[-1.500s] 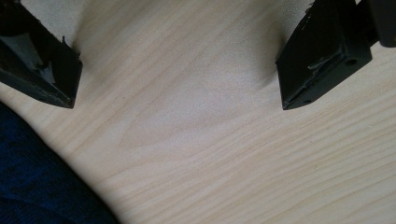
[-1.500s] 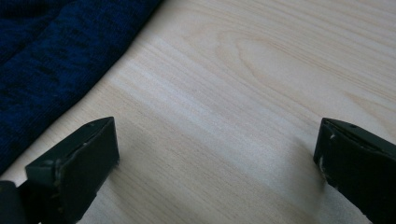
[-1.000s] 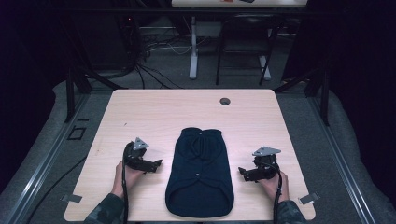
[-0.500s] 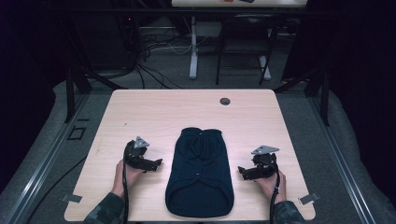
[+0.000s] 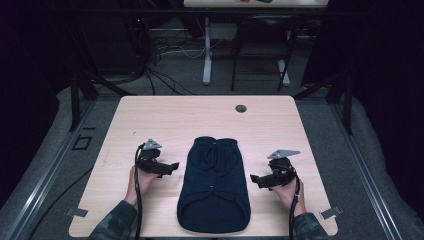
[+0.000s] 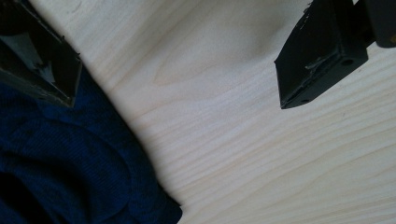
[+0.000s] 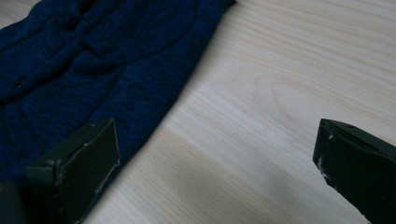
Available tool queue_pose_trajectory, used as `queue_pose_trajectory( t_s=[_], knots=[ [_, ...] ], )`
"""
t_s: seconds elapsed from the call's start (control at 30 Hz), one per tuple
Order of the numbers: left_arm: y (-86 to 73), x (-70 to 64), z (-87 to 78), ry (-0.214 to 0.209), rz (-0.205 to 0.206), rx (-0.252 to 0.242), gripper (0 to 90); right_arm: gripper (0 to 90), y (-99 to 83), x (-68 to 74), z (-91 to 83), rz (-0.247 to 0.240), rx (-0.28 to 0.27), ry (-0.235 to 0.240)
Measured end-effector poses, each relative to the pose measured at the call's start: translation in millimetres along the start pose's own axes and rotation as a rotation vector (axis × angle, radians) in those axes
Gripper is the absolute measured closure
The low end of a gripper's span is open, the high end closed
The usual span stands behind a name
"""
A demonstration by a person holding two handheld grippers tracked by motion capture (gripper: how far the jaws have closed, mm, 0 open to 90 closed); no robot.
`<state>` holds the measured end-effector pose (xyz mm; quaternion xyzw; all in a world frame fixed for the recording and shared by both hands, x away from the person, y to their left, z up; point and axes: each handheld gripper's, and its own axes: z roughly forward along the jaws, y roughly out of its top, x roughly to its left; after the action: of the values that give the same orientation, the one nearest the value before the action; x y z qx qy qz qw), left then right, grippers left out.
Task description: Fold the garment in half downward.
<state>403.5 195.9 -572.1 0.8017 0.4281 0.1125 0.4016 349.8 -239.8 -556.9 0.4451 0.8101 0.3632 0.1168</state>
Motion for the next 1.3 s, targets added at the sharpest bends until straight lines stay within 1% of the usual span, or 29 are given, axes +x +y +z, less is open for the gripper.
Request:
queue_pose_trajectory(
  t_s=[0.03, 0.07, 0.1, 0.17, 0.27, 0.37, 0.4, 0.43, 0.47, 0.5, 0.53, 0.57, 0.6, 0.63, 0.67, 0.7, 0.77, 0.83, 0.87, 0.9, 0.93, 1.0, 1.03, 1.13, 1.2, 1.23, 1.27, 1.3],
  knots=[
    [1.4, 0.3, 1.4, -0.002, -0.004, -0.002, 0.2, 0.0, 1.5, 0.9, 0.7, -0.007, -0.002, 0.004],
    [3.0, 0.8, 2.2, -0.003, 0.002, 0.003, 0.2, 0.0, 4.2, 2.5, 1.0, -0.008, 0.013, 0.007],
    [4.4, 1.2, 3.3, -0.002, 0.006, 0.003, 0.2, 0.1, 8.3, 4.4, 2.6, -0.015, 0.011, 0.011],
    [7.5, 0.9, 4.8, -0.006, -0.002, 0.008, 0.2, 0.1, 10.0, 4.7, 3.3, -0.020, 0.013, 0.014],
    [11.8, -0.2, 7.7, -0.011, 0.004, 0.011, 0.2, 0.3, 18.8, 5.9, 7.3, -0.034, 0.013, 0.015],
    [17.9, -1.8, 11.1, -0.008, 0.028, 0.028, 0.2, 0.9, 29.0, 7.7, 12.7, -0.042, 0.021, 0.023],
    [22.7, -2.2, 13.5, -0.005, 0.037, 0.036, 0.2, 1.3, 36.2, 9.4, 17.8, -0.050, 0.028, 0.030],
    [22.7, -2.2, 13.5, -0.005, 0.037, 0.036, 0.1, 1.3, 36.2, 9.4, 17.8, -0.050, 0.028, 0.030],
    [26.1, -2.5, 15.9, -0.011, 0.030, 0.033, 0.1, 1.5, 43.7, 10.4, 23.0, -0.051, 0.027, 0.050],
    [31.7, -2.3, 18.4, -0.013, 0.029, 0.030, 0.1, 1.5, 47.8, 10.9, 25.0, -0.048, 0.031, 0.053],
    [35.7, -2.2, 20.1, -0.015, 0.029, 0.029, 0.1, 1.6, 50.9, 11.2, 26.7, -0.052, 0.030, 0.051],
    [35.7, -2.2, 20.1, -0.015, 0.029, 0.029, 0.1, 1.6, 50.9, 11.2, 26.7, -0.052, 0.030, 0.051],
    [38.7, -2.8, 21.8, -0.018, 0.021, 0.026, 0.1, 1.9, 56.2, 11.8, 29.2, -0.059, 0.028, 0.047],
    [41.6, -3.2, 23.5, -0.018, 0.021, 0.026, 0.1, 2.0, 64.1, 12.3, 33.2, -0.065, 0.033, 0.046],
    [44.5, -3.6, 25.0, -0.018, 0.025, 0.027, 0.1, 2.0, 64.1, 12.3, 33.2, -0.065, 0.033, 0.046],
    [46.9, -3.6, 25.7, -0.017, 0.033, 0.033, 0.1, 2.0, 67.9, 12.7, 35.0, -0.064, 0.034, 0.045],
    [52.2, -4.8, 29.8, -0.020, 0.029, 0.026, 0.1, 2.2, 74.7, 12.9, 38.5, -0.067, 0.040, 0.046],
    [56.7, -5.3, 34.1, -0.032, 0.029, 0.026, 0.1, 2.7, 81.9, 12.7, 45.0, -0.060, 0.038, 0.051],
    [58.2, -5.8, 35.5, -0.037, 0.028, 0.029, 0.1, 3.4, 83.4, 12.4, 46.6, -0.059, 0.040, 0.049],
    [61.6, -7.6, 41.0, -0.037, 0.034, 0.037, 0.1, 3.9, 85.0, 11.6, 48.8, -0.059, 0.040, 0.056],
    [63.1, -8.5, 43.3, -0.044, 0.032, 0.049, 0.1, 4.1, 86.3, 11.4, 50.9, -0.049, 0.037, 0.059],
    [64.3, -9.4, 45.6, -0.046, 0.032, 0.053, 0.1, 4.2, 87.6, 10.4, 52.5, -0.050, 0.038, 0.059],
    [66.3, -10.7, 49.3, -0.045, 0.032, 0.061, 0.1, 4.6, 90.3, 9.1, 54.6, -0.040, 0.040, 0.053],
    [68.3, -11.1, 51.7, -0.048, 0.029, 0.063, 0.1, 4.9, 92.0, 7.4, 55.3, -0.038, 0.042, 0.055],
    [69.8, -11.8, 54.0, -0.049, 0.022, 0.066, 0.0, 5.7, 93.9, 6.0, 55.7, -0.030, 0.043, 0.047],
    [70.5, -12.3, 55.2, -0.049, 0.022, 0.065, 0.0, 6.5, 95.3, 4.7, 55.9, -0.030, 0.048, 0.044],
    [71.5, -12.9, 57.1, -0.047, 0.029, 0.068, 0.1, 6.7, 98.5, 2.6, 58.2, -0.034, 0.053, 0.032],
    [72.3, -13.5, 58.8, -0.045, 0.027, 0.066, 0.1, 6.7, 98.5, 2.6, 58.2, -0.034, 0.053, 0.032]
  ],
)
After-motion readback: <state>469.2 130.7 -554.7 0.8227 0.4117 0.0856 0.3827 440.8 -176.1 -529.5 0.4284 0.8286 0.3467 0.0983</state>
